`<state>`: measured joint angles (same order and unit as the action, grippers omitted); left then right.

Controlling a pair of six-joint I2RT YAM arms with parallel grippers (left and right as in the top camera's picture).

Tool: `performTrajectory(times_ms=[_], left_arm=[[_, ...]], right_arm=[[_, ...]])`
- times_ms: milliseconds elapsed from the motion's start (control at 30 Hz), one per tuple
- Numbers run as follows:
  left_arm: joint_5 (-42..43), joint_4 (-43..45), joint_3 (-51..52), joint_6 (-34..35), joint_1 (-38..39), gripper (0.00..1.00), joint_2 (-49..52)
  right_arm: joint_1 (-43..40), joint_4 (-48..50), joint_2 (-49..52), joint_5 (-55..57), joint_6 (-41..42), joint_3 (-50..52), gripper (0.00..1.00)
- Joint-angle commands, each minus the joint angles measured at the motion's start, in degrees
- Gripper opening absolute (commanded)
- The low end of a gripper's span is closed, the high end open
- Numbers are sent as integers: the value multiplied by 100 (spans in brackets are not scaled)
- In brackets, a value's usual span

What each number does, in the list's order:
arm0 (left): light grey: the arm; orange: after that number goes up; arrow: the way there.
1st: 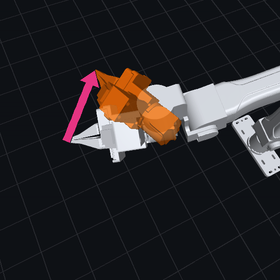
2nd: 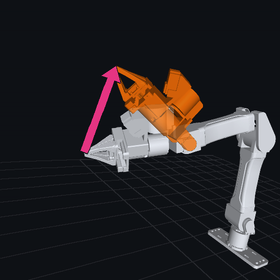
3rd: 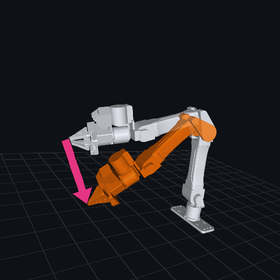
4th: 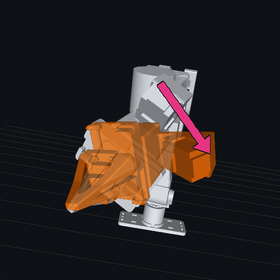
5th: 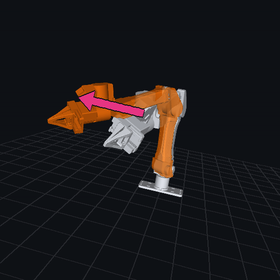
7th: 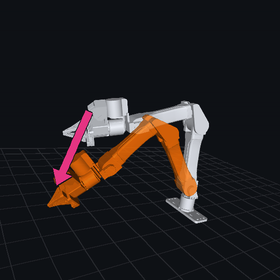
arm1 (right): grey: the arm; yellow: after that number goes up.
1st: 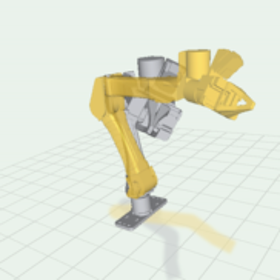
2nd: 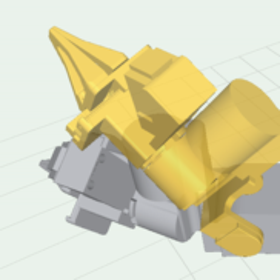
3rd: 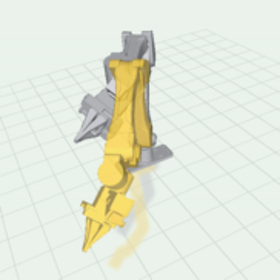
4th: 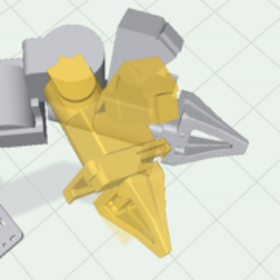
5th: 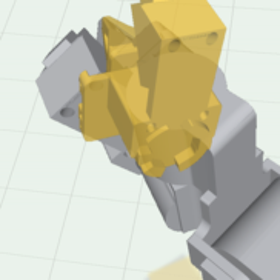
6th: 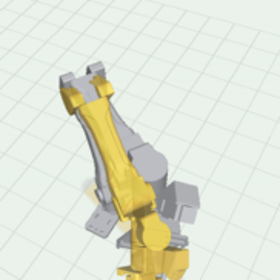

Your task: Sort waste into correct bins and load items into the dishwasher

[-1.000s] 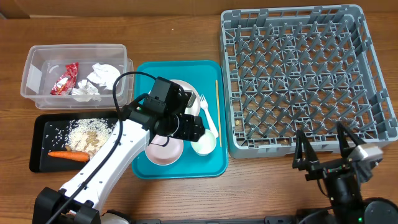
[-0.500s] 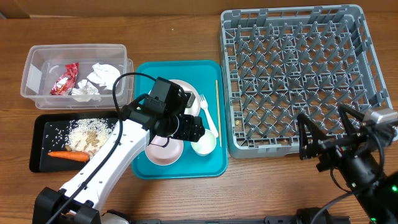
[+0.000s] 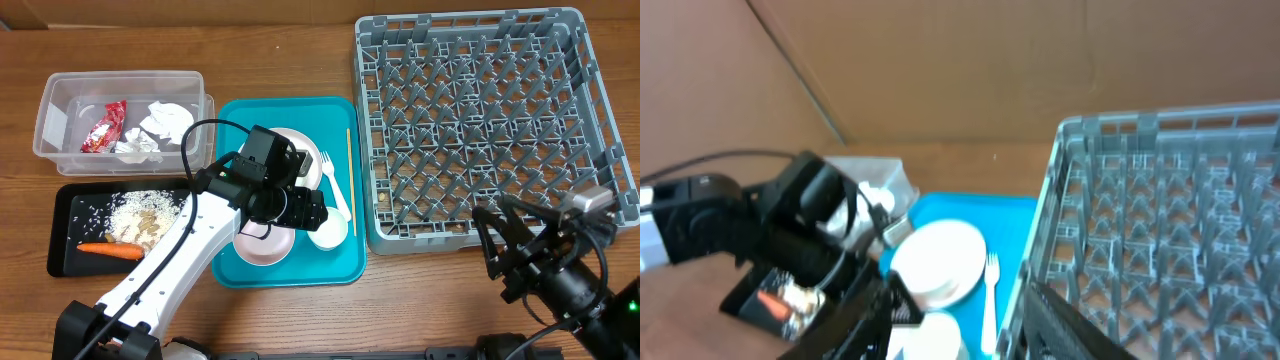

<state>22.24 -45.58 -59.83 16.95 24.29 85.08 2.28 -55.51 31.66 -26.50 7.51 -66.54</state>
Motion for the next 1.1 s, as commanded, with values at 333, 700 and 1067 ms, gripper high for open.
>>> performTrajectory(times_ms=[333,700,1067], left_arm=[[-487,-535,-114,291,-321,62,-120],[-1067,-955,-188,278,-708,64,-120],[-1084,-1759,-715,116,-1469,43,-111]], right_arm=[[26,-1071,-9,-59,2,-96,54],[26,-1069,50,245,-4,26,54],[26,-1069,61,81,4,723,54]])
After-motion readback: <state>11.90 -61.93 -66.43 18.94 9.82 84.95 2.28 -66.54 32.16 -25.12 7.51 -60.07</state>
